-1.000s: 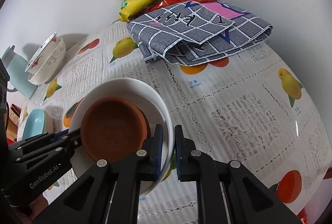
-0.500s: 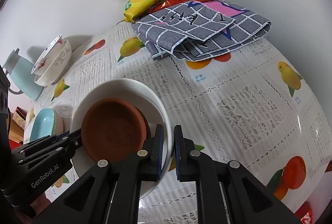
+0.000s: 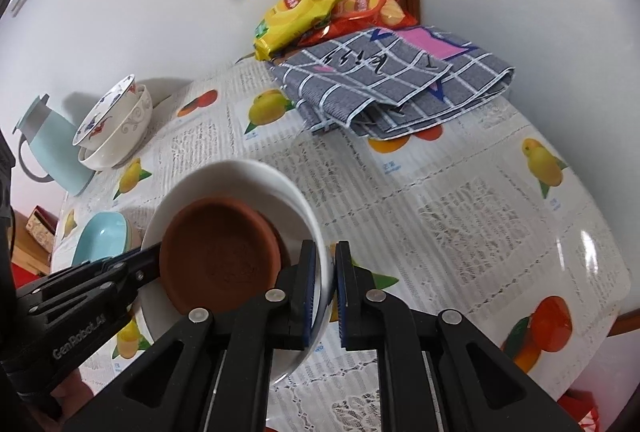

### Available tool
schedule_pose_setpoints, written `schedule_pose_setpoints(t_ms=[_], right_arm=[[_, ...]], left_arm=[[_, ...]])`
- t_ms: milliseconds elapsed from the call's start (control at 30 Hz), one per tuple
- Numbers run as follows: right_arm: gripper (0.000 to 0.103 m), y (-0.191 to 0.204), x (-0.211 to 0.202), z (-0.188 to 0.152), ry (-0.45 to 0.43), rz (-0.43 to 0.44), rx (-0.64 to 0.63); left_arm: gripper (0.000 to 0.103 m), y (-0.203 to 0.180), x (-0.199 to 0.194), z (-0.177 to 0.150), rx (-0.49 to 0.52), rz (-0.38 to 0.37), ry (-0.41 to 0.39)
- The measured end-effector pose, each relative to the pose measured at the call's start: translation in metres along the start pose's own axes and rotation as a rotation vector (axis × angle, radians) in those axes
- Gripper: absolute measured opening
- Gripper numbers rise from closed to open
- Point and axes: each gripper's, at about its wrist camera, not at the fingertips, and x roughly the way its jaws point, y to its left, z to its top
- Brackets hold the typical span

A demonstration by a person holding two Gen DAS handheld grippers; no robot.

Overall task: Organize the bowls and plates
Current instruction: 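Lift the white bowl with the nested brown bowls using both grippers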

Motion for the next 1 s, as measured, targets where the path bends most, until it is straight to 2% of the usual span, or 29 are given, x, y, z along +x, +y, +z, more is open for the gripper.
schedule_pose_setpoints(t_ms=[100,267,667,767,933,1000], right_arm=[[0.009,-0.003,0.002,0.0,0.02,0.017,0.013],[0.009,-0.004,0.017,-0.007,0.057,0.021,0.019],[0.011,-0.009,0.036,-0.012,0.1,0.021,0.005],[0.012,-0.01,0.046,-0.015,0.135,0.036,0.012],[0.012,-0.014,0.048,-0.014,0.131,0.054,0.029],[0.01,-0.015,0.048,-0.014,0.124,0.055,0.036]], left_arm=[[0.007,0.003,0.007,-0.005,-0.011,-0.014,0.009],[0.007,0.002,0.018,-0.012,-0.002,0.033,0.03],[0.009,0.001,0.031,-0.012,0.003,0.024,0.048],[0.01,-0.001,0.036,-0.013,0.007,0.023,0.057],[0.012,-0.002,0.041,-0.012,-0.001,0.035,0.069],[0.009,-0.003,0.041,-0.014,-0.005,0.032,0.055]])
